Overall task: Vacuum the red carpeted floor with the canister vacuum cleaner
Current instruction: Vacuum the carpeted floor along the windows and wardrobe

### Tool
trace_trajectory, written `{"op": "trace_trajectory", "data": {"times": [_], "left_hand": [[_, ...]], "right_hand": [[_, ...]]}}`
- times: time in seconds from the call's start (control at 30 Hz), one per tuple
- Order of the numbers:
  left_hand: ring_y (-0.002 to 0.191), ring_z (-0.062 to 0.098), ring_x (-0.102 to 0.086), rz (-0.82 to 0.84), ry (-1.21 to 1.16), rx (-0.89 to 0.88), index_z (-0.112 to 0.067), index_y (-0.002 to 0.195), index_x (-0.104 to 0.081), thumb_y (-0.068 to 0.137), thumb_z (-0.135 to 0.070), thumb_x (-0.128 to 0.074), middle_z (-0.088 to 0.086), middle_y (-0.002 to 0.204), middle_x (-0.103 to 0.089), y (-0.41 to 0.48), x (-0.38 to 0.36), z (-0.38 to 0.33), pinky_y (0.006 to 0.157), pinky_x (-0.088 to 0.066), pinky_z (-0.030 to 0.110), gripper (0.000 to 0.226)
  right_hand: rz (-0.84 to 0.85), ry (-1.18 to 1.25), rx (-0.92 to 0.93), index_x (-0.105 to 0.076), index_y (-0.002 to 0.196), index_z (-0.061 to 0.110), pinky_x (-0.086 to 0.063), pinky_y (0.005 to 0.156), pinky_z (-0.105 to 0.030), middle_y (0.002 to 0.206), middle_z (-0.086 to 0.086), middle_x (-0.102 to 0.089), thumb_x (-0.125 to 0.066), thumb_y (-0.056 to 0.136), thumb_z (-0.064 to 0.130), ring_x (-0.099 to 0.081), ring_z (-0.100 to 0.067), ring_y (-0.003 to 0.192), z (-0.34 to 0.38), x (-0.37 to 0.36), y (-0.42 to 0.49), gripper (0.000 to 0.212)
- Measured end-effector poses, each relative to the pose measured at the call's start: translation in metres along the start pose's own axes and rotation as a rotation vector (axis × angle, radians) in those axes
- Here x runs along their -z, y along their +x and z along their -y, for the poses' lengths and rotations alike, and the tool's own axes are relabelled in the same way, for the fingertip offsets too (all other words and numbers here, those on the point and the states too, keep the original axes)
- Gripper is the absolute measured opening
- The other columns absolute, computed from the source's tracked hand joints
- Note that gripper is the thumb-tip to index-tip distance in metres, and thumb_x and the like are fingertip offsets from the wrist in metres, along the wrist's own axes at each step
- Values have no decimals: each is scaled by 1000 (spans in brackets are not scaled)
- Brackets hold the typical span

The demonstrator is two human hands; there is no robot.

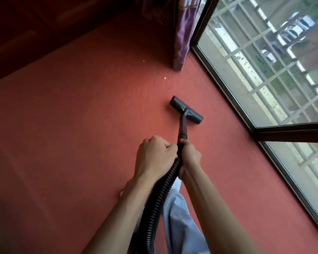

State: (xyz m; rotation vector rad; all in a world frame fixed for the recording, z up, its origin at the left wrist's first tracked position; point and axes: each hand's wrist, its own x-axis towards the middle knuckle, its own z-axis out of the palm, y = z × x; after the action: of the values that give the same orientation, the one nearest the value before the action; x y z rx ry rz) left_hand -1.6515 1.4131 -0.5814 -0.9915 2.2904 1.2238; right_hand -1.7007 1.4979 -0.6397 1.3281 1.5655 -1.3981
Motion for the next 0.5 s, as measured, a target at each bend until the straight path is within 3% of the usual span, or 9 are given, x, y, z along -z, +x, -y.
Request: {"op": "trace_trajectory", "data": {"times": [0.13,0.27,0.4,0.5], "left_hand": [[64,38,-56,44,89,-52,-5,64,-68,73,-30,-48,18,56,-58,-5,-7,-11,58,-46,41,34],[62,36,-54,66,103,-37,-8,67,-71,79,-26,-52,15,55,-58,6,-22,-20,60,-47,40,29],[65,36,-53,49,69,-45,-7,65,-65,82,-22,-51,11,62,-64,17,-46,-25,63,-50,43,27],[79,34,-60,-3,66,-62,-11,76,-70,87,-20,-48,8,84,-69,23,-63,-28,74,-51,43,26]], "right_hand": [[-27,1,-30,-60,84,-2,-46,57,-34,70,-12,-58,-66,85,11,-54,-24,58,-6,10,7,14],[-37,-22,-14,-59,85,-1,-46,63,-35,73,-11,-58,-66,85,13,-56,-25,67,7,14,23,15],[-30,-10,22,-53,76,2,-41,47,-26,62,-9,-52,-62,90,11,-48,-21,51,34,14,38,18],[-3,14,49,-56,84,-1,-36,34,-18,59,-11,-52,-60,91,10,-46,-19,40,46,10,50,14]]}}
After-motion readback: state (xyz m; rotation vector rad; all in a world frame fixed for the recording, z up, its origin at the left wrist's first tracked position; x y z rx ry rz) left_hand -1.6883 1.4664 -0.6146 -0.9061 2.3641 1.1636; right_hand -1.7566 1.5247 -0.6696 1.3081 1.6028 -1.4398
